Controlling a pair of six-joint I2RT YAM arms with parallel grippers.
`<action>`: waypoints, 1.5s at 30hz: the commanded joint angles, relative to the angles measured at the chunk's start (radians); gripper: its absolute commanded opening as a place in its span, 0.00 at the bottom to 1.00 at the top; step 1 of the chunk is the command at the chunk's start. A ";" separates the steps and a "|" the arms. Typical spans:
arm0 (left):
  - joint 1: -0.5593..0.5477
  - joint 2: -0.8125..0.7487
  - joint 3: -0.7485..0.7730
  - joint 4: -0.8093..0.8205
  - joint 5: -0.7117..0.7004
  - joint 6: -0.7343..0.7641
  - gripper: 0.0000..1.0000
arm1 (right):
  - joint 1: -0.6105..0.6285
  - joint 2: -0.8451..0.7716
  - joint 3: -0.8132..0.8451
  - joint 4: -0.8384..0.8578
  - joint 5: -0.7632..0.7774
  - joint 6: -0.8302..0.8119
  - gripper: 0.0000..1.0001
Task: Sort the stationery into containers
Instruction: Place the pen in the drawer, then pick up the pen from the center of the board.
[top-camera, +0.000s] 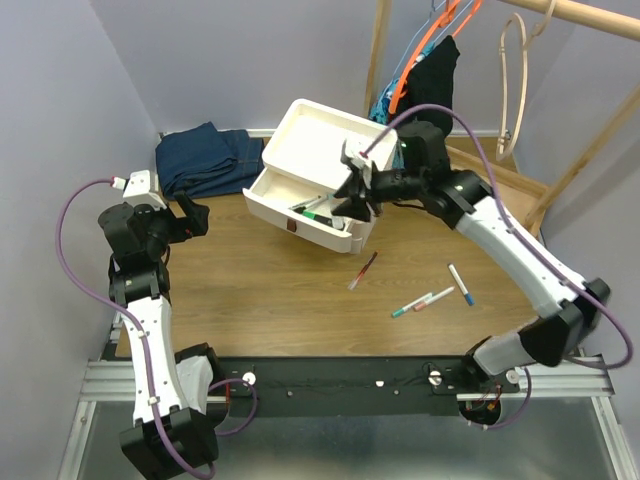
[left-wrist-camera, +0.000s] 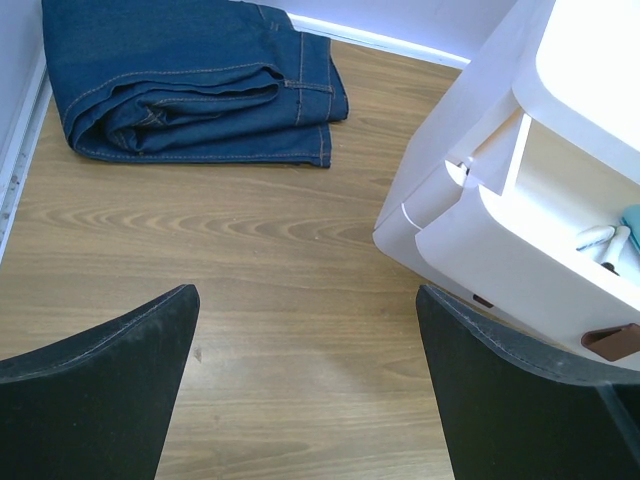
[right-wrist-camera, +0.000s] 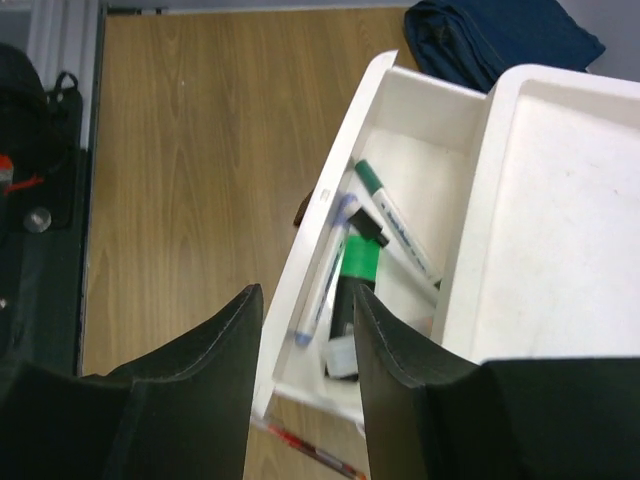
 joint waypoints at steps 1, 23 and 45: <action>0.007 -0.012 0.001 0.028 0.026 -0.009 0.99 | 0.002 -0.206 -0.165 -0.308 0.065 -0.342 0.47; 0.007 -0.023 -0.027 0.001 0.036 -0.006 0.99 | -0.007 -0.351 -0.814 -0.476 0.467 -0.844 0.40; 0.008 -0.022 -0.011 -0.042 0.010 0.027 0.99 | -0.005 -0.189 -0.948 -0.203 0.438 -0.815 0.38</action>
